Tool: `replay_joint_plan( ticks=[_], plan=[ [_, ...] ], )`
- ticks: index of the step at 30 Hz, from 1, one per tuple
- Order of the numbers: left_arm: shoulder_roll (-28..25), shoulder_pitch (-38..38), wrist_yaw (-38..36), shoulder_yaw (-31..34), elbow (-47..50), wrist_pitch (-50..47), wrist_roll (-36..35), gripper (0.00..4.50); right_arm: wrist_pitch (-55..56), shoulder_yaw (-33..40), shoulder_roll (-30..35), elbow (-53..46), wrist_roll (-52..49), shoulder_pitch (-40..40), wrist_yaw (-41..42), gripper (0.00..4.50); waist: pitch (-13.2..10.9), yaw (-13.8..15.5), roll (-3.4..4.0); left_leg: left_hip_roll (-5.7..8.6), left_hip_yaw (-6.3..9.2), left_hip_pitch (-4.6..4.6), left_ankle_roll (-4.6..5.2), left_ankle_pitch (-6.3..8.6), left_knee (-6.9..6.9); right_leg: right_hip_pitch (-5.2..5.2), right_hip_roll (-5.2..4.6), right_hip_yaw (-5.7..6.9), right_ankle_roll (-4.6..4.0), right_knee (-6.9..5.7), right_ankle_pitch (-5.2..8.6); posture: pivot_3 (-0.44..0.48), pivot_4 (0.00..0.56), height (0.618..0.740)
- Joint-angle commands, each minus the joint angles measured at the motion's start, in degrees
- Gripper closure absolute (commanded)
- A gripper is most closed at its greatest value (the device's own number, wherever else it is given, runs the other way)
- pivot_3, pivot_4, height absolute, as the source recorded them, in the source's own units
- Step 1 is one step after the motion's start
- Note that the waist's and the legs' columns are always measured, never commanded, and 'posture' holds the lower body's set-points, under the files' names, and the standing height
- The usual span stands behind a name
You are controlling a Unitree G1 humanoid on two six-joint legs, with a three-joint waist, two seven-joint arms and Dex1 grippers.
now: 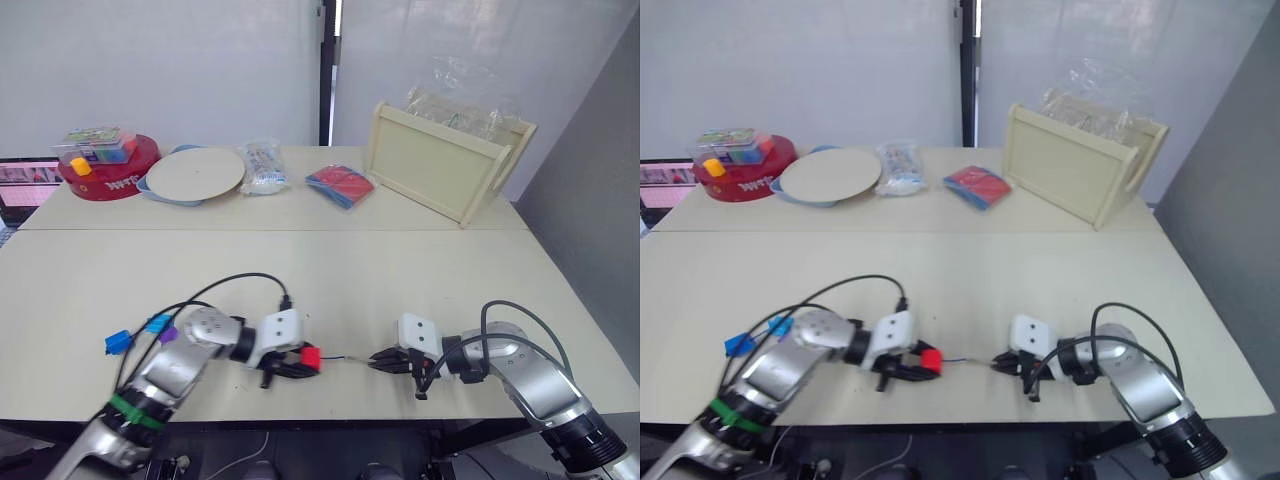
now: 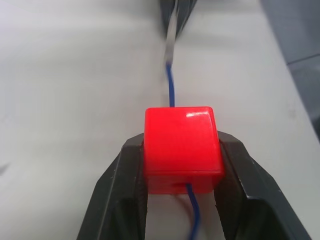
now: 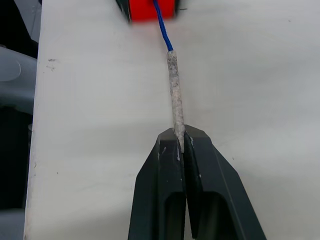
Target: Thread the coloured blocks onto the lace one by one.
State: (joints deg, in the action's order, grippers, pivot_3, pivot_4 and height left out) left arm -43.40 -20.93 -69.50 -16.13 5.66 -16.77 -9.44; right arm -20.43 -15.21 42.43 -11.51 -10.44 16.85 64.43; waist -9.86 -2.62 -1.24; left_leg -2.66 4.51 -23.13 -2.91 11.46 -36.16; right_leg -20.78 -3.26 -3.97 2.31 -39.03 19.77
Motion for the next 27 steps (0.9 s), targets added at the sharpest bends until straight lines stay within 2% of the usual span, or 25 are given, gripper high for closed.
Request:
replay_joint_plan(
  ticks=[1,5,10,18,25,26,27],
  plan=[
    [-8.8,4.6,-1.5,5.7,-5.2,3.3,1.8,3.29,1.4,1.7,0.8,-0.3,-0.8,-0.4,0.6,4.5,0.0,-0.2,0.01,-0.05,-0.01,0.05,0.0,0.0,0.06,0.0,0.05,-0.01,0.0,0.01,0.0,0.0,0.15,0.74],
    [-11.6,6.5,-1.8,9.1,-8.0,5.7,0.6,3.29,1.9,2.0,0.8,0.3,-0.8,-0.3,1.0,4.5,0.0,-0.2,0.04,-0.06,-0.04,0.19,0.0,0.0,0.22,0.02,0.05,-0.04,-0.02,0.0,0.01,0.0,0.15,0.74],
    [-13.1,8.7,-2.9,10.2,-6.8,6.6,0.1,3.29,2.2,2.2,1.0,1.1,-0.9,-0.2,1.5,4.5,0.0,-0.2,0.04,-0.06,-0.06,0.17,0.01,0.01,0.22,0.02,0.05,-0.04,-0.02,0.01,0.01,0.0,0.15,0.74],
    [-15.4,7.0,-3.9,10.9,-14.0,12.4,2.1,3.29,2.1,2.3,0.8,1.1,-1.0,-0.3,1.3,4.5,0.0,-0.1,0.06,-0.06,-0.07,0.18,0.02,0.01,0.23,0.01,0.05,-0.05,-0.02,0.01,0.01,0.0,0.15,0.74],
    [-13.7,4.8,-5.4,10.8,-18.7,15.8,0.8,3.29,1.8,2.9,1.4,0.7,-1.9,-0.9,1.6,4.5,0.0,-0.1,0.09,-0.06,-0.07,0.18,0.02,0.01,0.23,0.01,0.05,-0.04,-0.02,0.0,0.01,0.0,0.15,0.74],
    [-13.7,4.5,-5.9,10.5,-19.1,16.0,0.8,2.22,1.8,2.9,1.4,0.8,-1.9,-0.9,1.7,4.5,0.0,0.0,0.09,-0.06,-0.07,0.18,0.02,0.01,0.22,0.01,0.05,-0.04,-0.02,0.0,0.01,0.0,0.15,0.74],
    [-13.8,4.0,-6.3,10.4,-19.6,16.6,1.1,1.9,1.7,2.9,1.5,0.8,-2.0,-0.8,1.7,4.5,0.0,0.0,0.09,-0.06,-0.07,0.17,0.02,0.01,0.22,0.01,0.05,-0.04,-0.02,0.0,0.01,0.0,0.15,0.74]
  ],
)
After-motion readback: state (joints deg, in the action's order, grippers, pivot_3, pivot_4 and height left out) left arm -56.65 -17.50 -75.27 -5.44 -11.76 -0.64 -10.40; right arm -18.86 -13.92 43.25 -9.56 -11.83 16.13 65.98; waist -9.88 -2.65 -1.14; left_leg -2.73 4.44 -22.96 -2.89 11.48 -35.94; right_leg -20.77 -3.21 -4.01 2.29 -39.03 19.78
